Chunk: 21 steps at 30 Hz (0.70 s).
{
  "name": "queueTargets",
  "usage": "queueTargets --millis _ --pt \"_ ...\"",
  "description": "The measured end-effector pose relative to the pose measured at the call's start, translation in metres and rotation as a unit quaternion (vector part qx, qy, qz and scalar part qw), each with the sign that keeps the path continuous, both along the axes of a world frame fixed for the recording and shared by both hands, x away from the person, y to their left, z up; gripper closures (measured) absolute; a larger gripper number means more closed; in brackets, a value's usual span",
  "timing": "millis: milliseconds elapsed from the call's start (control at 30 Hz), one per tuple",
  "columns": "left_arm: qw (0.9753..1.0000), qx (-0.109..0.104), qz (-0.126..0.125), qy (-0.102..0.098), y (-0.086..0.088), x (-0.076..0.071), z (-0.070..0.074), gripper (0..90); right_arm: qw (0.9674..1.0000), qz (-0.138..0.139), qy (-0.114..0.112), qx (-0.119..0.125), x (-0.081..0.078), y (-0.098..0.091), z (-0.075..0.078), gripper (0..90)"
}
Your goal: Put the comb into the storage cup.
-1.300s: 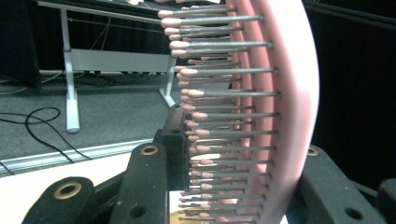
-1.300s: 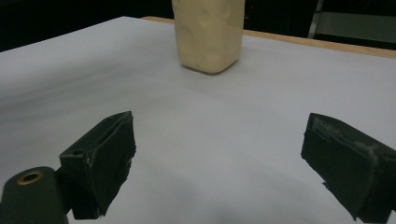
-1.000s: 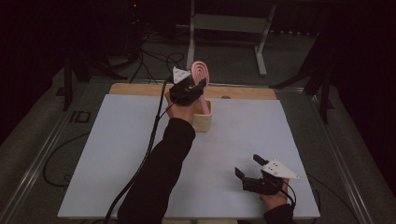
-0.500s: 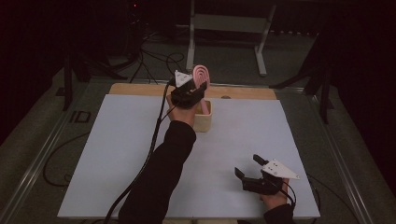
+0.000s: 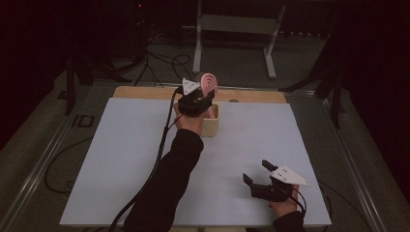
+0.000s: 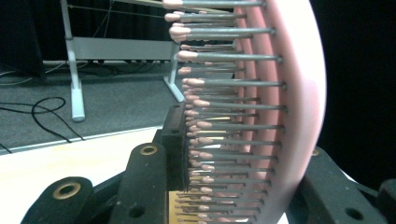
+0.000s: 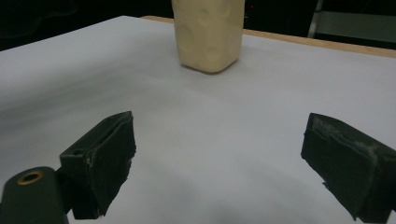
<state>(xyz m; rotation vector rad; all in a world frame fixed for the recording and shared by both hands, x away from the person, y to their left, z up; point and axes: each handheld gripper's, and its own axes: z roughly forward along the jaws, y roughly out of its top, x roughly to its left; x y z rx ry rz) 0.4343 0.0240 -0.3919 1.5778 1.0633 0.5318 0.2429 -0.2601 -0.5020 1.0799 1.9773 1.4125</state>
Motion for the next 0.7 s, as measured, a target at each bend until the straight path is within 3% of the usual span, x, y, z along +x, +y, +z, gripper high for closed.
queueTargets --millis 700 --pt "0.9998 0.011 -0.001 0.016 -0.005 -0.001 -0.019 63.6 1.0 -0.001 0.001 -0.001 0.0 0.0 0.0 9.8"
